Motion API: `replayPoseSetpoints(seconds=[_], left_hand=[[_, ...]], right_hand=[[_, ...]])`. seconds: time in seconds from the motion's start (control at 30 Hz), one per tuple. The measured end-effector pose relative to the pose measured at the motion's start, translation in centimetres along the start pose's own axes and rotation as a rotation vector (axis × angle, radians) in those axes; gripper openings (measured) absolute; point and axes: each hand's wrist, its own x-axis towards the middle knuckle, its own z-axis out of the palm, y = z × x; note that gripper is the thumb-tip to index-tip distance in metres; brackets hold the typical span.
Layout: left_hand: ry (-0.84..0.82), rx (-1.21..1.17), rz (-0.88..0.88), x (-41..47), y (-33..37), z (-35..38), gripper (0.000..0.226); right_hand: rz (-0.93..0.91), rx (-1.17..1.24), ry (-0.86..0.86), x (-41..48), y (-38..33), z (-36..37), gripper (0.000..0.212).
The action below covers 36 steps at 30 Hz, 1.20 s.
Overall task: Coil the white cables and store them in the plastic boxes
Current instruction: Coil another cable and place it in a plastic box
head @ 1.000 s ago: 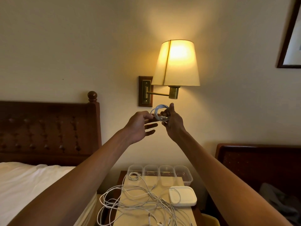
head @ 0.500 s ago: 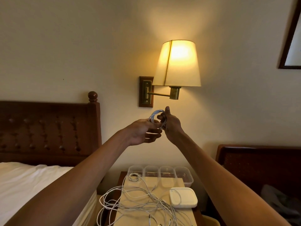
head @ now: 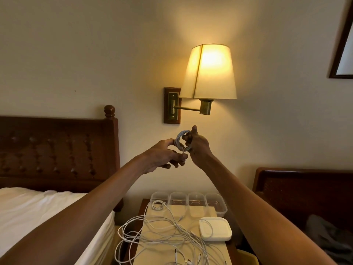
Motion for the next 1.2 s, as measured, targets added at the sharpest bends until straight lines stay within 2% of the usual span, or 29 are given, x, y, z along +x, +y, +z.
replayPoseSetpoints(seconds=[0.23,0.5,0.67,0.9,1.07,1.2], left_hand=[[0.108,-0.081,0.030,0.1,0.6,-0.5,0.030],[0.260,-0.211,0.080,0.9,0.7,-0.6,0.014],[0.414,-0.280,0.080,1.8,0.2,-0.7,0.019],[0.415,-0.421,0.040,2.0,-0.3,-0.1,0.021],[0.437,-0.372,0.041,2.0,-1.2,-0.1,0.020],[0.458,-0.196,0.055,2.1,-2.2,-0.4,0.025]], right_hand=[[-0.062,-0.102,-0.110,-0.1,-0.7,-0.6,0.041],[-0.014,-0.131,-0.187,-0.2,-0.4,-2.1,0.045],[0.013,-0.162,-0.278,0.1,0.2,-3.0,0.039],[-0.015,-0.131,-0.295,-0.2,0.8,-3.2,0.034],[-0.072,-0.151,-0.245,-0.1,1.6,-3.0,0.031],[-0.074,-0.132,-0.216,0.4,2.4,-2.8,0.028]])
